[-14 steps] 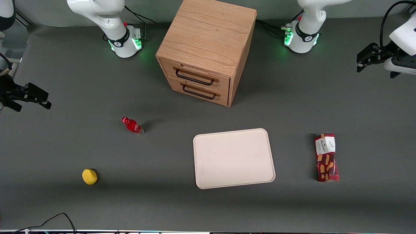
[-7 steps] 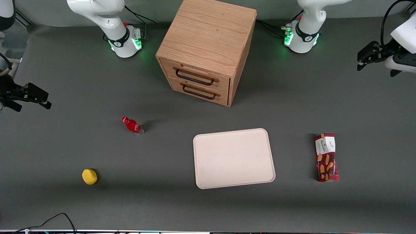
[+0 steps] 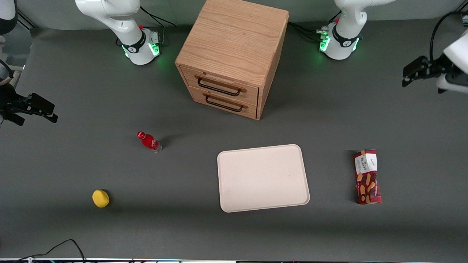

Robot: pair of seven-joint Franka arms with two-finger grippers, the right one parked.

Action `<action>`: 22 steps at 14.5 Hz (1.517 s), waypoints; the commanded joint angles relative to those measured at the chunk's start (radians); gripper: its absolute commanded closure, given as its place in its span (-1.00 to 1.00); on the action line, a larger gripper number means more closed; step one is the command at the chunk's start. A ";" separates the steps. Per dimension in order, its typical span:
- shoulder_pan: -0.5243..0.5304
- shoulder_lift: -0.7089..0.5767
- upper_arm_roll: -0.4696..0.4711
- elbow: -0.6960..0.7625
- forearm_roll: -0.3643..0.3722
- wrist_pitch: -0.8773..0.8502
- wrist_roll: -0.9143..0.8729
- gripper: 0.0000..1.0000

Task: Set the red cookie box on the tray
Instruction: 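Move the open left gripper down over the red shortbread box, then close the left gripper on the red shortbread box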

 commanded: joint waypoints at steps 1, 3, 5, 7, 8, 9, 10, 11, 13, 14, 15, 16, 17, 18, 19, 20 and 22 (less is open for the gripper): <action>-0.008 0.240 -0.005 0.200 0.008 0.019 0.004 -1.00; -0.010 0.342 -0.005 0.219 0.027 0.134 0.004 -1.00; -0.011 0.432 -0.005 0.216 0.059 0.252 0.001 -1.00; -0.013 0.527 -0.005 0.215 0.088 0.367 -0.008 -1.00; -0.011 0.566 -0.005 0.215 0.106 0.411 -0.010 -1.00; -0.010 0.604 -0.003 0.215 0.114 0.451 -0.011 -1.00; -0.008 0.633 -0.002 0.215 0.116 0.482 -0.014 -1.00; -0.010 0.661 0.000 0.213 0.116 0.511 -0.017 -1.00; -0.011 0.715 0.000 0.212 0.122 0.576 -0.046 -1.00; -0.013 0.738 0.000 0.210 0.137 0.600 -0.048 -1.00; -0.013 0.762 0.000 0.210 0.151 0.617 -0.053 -1.00; -0.013 0.781 0.000 0.210 0.162 0.633 -0.053 -1.00; -0.010 0.794 0.000 0.206 0.169 0.639 -0.053 -1.00; -0.010 0.807 0.001 0.204 0.174 0.653 -0.054 -1.00; -0.008 0.816 0.001 0.198 0.173 0.663 -0.057 -1.00; -0.004 0.821 0.001 0.189 0.173 0.674 -0.077 -0.87; -0.001 0.824 0.001 0.186 0.169 0.671 -0.173 0.26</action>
